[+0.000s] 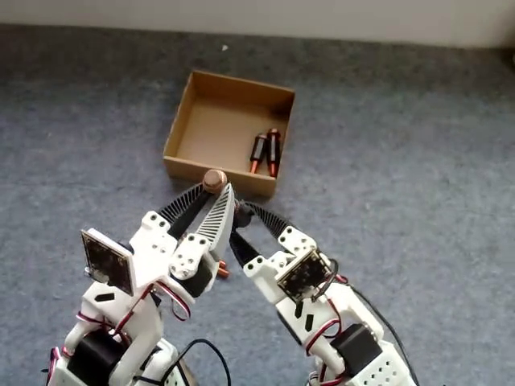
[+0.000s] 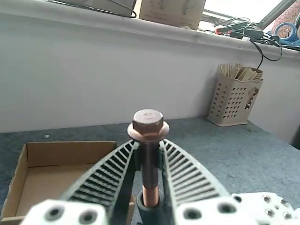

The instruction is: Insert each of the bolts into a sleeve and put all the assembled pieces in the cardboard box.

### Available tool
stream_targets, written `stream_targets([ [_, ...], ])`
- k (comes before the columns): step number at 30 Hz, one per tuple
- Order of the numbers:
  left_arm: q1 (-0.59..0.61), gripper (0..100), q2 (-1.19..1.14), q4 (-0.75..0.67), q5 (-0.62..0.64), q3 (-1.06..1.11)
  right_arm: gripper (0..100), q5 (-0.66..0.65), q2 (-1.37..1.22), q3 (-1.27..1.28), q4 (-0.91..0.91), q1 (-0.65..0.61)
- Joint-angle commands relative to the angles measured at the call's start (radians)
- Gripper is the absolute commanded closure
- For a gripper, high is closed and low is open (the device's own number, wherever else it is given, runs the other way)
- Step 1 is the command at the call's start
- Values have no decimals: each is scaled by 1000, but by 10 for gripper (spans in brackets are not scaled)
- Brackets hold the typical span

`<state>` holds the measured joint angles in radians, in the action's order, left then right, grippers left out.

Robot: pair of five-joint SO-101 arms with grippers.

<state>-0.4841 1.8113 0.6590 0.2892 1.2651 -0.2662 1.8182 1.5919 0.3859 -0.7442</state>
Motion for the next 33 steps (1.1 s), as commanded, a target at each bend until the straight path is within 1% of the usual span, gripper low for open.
stream_targets([
  [1,-16,995,7,-17,9,-8,992,28,19,-15,-18,-5],
  [6,-16,995,7,-12,9,-5,992,34,19,-53,-18,5],
  [10,-16,995,7,-12,9,16,992,35,19,-64,-18,58],
  [13,-18,995,7,-15,9,45,992,37,19,-77,-18,59],
  [17,-18,995,5,-12,9,54,992,109,19,-107,-18,65],
  [20,-18,995,5,-12,11,56,992,112,19,-110,-18,65],
  [22,-18,974,5,0,11,59,992,112,19,-107,-18,65],
  [25,-18,883,7,44,11,70,992,112,19,-107,-18,65],
  [27,-18,841,7,75,11,68,992,112,19,-105,-18,65],
  [33,-18,832,7,106,9,45,992,112,19,-105,-18,65],
])
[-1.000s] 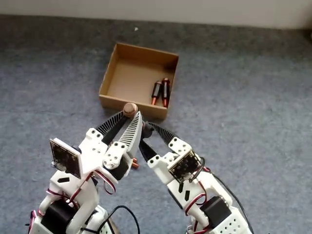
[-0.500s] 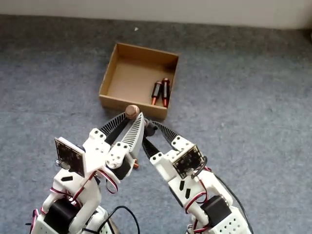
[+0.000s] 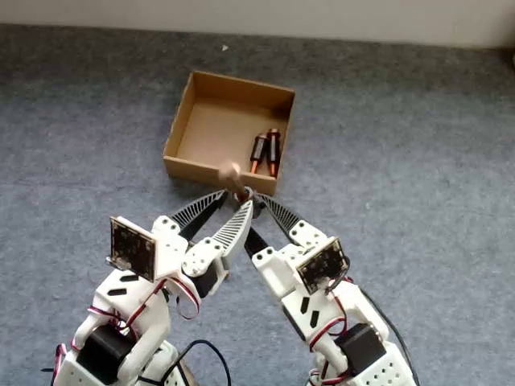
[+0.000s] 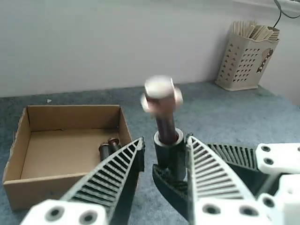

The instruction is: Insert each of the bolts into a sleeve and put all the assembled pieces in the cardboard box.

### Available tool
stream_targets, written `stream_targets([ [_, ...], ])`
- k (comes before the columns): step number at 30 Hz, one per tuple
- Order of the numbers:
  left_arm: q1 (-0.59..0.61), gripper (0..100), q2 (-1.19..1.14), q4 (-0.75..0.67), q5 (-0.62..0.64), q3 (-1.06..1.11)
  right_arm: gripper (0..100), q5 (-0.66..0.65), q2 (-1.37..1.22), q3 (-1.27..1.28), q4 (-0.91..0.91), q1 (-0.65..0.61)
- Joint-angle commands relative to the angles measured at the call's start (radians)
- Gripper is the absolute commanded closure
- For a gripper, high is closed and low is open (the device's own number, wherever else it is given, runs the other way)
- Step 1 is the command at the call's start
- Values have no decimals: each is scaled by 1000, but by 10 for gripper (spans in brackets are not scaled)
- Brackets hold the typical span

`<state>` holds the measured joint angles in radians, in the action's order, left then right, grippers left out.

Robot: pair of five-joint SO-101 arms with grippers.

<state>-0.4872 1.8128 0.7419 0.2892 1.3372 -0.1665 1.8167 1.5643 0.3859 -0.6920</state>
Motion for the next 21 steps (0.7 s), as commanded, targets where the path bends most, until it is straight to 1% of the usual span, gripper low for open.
stream_targets([
  [1,-15,832,5,40,9,-36,992,12,21,-77,-18,13],
  [6,-13,832,5,101,9,-87,992,12,21,-76,-18,13],
  [12,-5,835,8,100,0,-90,992,12,21,-76,-18,16],
  [18,-4,840,8,98,-160,-111,992,11,19,-74,-18,117],
  [21,-2,902,8,44,-247,-101,992,14,19,-74,-18,142],
])
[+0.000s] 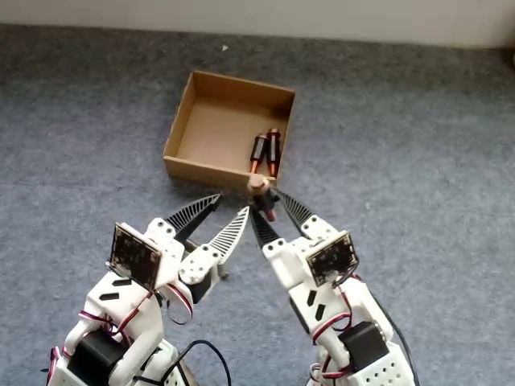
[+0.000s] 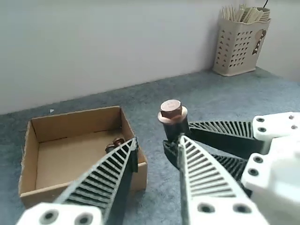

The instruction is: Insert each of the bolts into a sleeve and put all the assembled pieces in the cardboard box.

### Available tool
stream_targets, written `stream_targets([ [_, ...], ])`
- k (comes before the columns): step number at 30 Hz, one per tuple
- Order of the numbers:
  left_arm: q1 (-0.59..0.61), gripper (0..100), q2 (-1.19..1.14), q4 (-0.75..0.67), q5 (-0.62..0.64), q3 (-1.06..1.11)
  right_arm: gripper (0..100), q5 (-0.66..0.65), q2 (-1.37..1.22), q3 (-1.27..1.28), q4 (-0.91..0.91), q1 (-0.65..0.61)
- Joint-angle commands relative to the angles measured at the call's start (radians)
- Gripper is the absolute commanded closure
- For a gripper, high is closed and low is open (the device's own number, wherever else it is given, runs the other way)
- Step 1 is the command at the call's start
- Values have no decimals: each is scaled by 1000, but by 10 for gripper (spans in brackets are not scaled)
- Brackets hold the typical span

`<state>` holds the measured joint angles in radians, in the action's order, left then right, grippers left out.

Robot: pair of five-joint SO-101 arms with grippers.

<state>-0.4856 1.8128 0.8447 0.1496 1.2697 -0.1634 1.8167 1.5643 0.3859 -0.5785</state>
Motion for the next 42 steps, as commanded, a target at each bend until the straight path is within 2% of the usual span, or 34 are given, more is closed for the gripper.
stream_targets([
  [1,2,931,8,-78,-140,-27,992,11,19,-73,-18,28],
  [4,58,998,8,-147,-230,10,992,11,19,-59,-18,28],
  [6,119,988,8,-169,-256,50,992,9,19,-47,-30,28],
  [13,384,987,10,-172,-258,255,991,9,16,54,-220,31],
  [16,452,987,10,-173,-258,354,991,9,16,67,-243,30],
  [25,478,987,8,-170,-262,426,967,6,15,59,-242,31],
  [31,481,987,8,-169,-262,426,968,-58,-41,-31,-242,28],
  [40,509,987,8,-172,-259,426,968,-57,-558,-343,-254,28],
  [42,509,987,8,-172,-259,426,968,-55,-719,-432,-318,31],
])
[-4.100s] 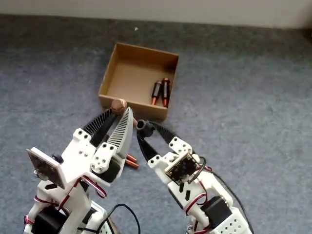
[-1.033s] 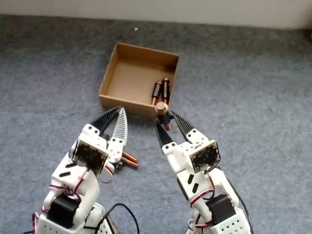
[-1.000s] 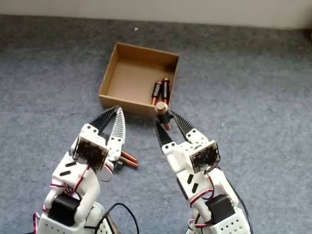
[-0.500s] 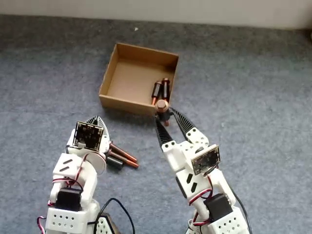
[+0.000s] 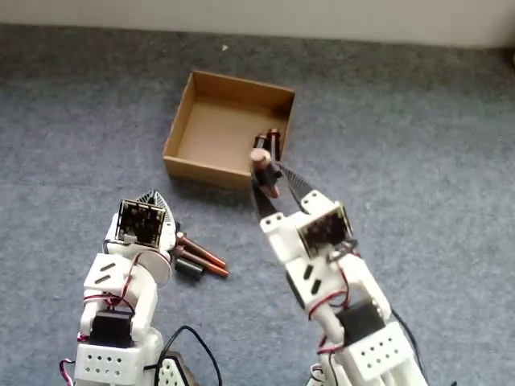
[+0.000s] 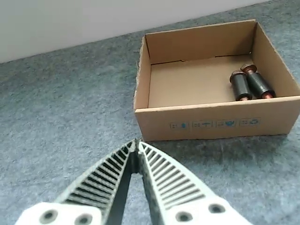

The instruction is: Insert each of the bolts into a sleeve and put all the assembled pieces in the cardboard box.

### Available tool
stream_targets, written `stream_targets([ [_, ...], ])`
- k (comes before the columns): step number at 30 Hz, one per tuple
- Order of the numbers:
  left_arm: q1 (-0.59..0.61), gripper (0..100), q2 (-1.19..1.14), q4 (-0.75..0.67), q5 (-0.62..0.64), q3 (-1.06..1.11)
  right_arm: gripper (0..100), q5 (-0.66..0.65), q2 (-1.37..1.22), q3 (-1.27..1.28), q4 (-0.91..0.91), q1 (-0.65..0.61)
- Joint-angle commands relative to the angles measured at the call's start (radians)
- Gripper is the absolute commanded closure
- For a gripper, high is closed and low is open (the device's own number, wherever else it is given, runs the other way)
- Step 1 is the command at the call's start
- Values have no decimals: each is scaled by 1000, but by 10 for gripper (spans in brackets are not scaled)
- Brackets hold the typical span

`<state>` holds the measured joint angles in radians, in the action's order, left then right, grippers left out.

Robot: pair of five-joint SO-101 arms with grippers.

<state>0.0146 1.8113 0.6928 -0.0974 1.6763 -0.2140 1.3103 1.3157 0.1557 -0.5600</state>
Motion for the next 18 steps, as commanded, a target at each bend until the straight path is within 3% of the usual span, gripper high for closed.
stream_targets([
  [1,8,987,10,-20,-12,19,968,-6,-300,-225,-127,13],
  [6,10,987,12,-21,-15,18,968,-11,-688,-421,-237,44],
  [18,8,987,12,-21,-15,19,968,-6,-1328,-785,-237,87],
])
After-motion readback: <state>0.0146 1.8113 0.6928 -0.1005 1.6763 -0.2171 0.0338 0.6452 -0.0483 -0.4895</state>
